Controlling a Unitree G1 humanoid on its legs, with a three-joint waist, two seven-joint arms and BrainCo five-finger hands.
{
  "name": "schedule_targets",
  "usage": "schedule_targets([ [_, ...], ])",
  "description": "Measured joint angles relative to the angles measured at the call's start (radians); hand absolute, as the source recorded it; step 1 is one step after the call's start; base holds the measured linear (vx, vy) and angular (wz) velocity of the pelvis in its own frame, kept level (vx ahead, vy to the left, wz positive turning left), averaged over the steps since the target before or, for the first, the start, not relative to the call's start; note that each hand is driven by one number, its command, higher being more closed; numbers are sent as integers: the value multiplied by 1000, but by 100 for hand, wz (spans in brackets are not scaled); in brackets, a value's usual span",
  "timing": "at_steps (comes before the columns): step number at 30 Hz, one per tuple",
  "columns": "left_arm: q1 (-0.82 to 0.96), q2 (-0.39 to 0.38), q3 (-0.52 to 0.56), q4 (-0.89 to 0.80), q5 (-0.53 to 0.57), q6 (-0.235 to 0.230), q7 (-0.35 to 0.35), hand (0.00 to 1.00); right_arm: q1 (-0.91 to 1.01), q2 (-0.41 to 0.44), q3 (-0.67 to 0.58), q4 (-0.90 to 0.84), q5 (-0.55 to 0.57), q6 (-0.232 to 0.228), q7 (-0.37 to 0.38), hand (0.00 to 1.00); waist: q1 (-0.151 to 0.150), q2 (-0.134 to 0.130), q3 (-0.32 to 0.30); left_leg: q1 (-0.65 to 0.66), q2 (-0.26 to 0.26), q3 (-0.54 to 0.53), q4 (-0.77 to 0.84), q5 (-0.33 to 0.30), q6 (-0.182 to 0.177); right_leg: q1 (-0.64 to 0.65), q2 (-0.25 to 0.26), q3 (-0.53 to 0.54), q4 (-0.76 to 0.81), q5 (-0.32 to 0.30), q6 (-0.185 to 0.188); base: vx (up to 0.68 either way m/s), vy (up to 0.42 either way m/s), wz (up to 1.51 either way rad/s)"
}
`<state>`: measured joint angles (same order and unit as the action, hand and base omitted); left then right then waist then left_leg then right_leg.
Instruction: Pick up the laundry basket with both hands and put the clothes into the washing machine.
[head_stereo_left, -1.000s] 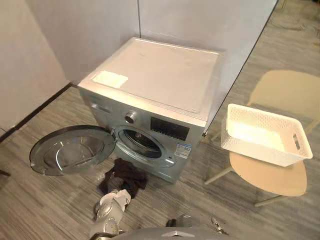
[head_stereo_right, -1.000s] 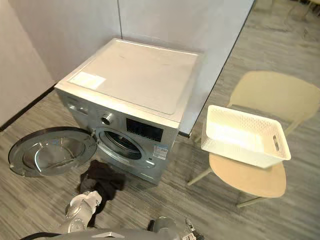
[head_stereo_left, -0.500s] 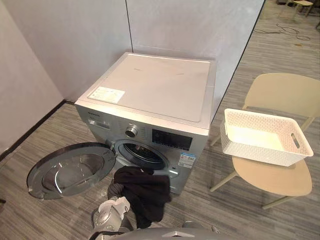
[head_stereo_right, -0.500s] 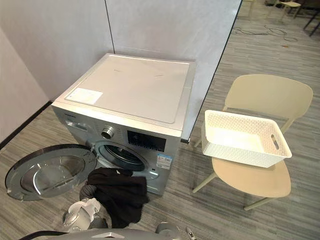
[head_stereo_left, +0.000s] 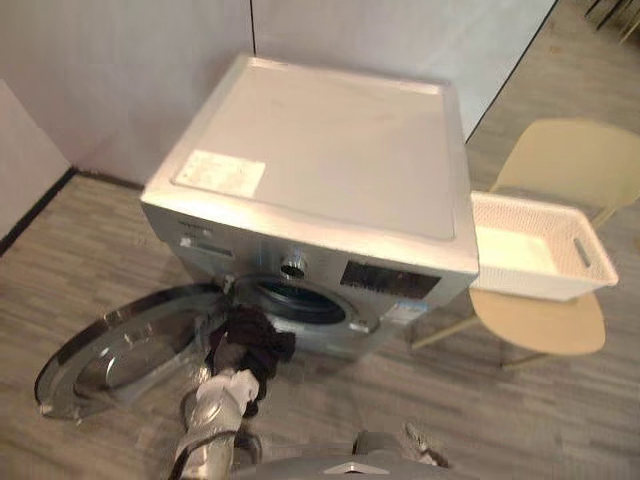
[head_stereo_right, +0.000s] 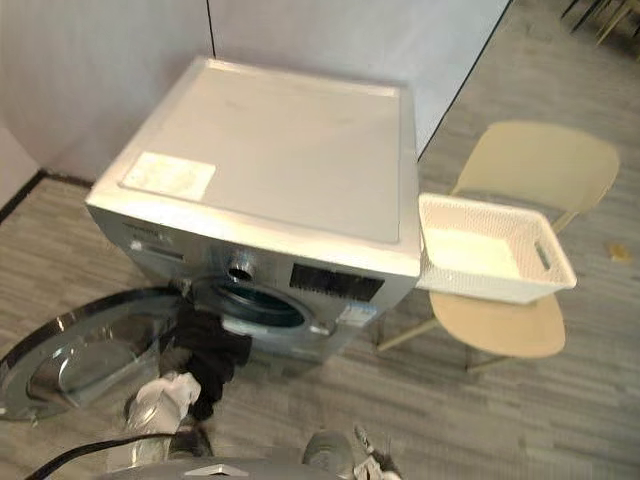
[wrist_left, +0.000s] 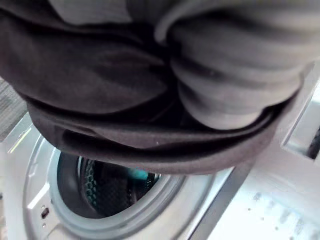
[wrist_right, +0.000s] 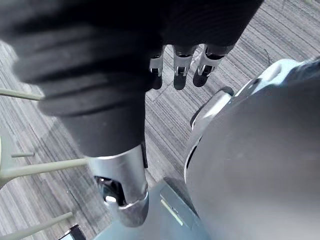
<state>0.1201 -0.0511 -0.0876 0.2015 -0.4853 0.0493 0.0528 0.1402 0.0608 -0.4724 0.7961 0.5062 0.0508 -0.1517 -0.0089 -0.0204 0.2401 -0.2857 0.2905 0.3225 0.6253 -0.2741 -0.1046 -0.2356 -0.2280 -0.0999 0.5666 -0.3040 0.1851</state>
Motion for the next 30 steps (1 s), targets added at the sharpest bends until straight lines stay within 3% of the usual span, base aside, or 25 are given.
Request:
schedule_targets([
  [4,-152,1,10,23,-1,-7,57,100,-42,-2,22,-73,25,-12,-8,0,-14,-20,107,-262,71,-78,342,-133,-9,-289,3,70,396,-162,-9,-264,-88,-12],
  [7,-248,3,46,78,-11,-10,103,100,-65,-2,24,-100,49,-17,-25,0,-17,-31,131,-391,93,-113,463,-162,-7,-419,9,90,528,-201,-15,-148,-58,-3],
  [10,-448,37,130,202,-80,-18,170,100,-99,6,24,-155,116,-52,-49,0,-28,-32,164,-574,119,-166,595,-181,0,-584,26,102,656,-224,-20,-190,-28,-7],
  [14,-664,139,198,304,-165,-35,234,100,-108,10,30,-181,187,-77,-59,0,-40,-39,199,-737,142,-198,702,-195,13,-749,45,131,756,-226,-19,-152,-6,-18],
  [18,-885,282,198,334,-231,-54,270,100,-105,10,42,-187,248,-105,-79,0,-63,-53,219,-899,161,-214,786,-203,25,-917,67,164,828,-216,-15,-109,6,-22],
  [23,-1142,439,64,395,-238,-58,270,100,-105,9,62,-186,283,-125,-77,0,-83,-70,238,-1005,191,-206,825,-206,32,-1045,103,194,843,-182,-10,-47,-3,-27],
  [30,-1402,506,-124,409,-235,-59,241,100,-105,9,70,-168,322,-138,-68,0,-110,-74,242,-1043,201,-180,815,-209,37,-1124,140,235,804,-133,-1,-19,2,-26],
])
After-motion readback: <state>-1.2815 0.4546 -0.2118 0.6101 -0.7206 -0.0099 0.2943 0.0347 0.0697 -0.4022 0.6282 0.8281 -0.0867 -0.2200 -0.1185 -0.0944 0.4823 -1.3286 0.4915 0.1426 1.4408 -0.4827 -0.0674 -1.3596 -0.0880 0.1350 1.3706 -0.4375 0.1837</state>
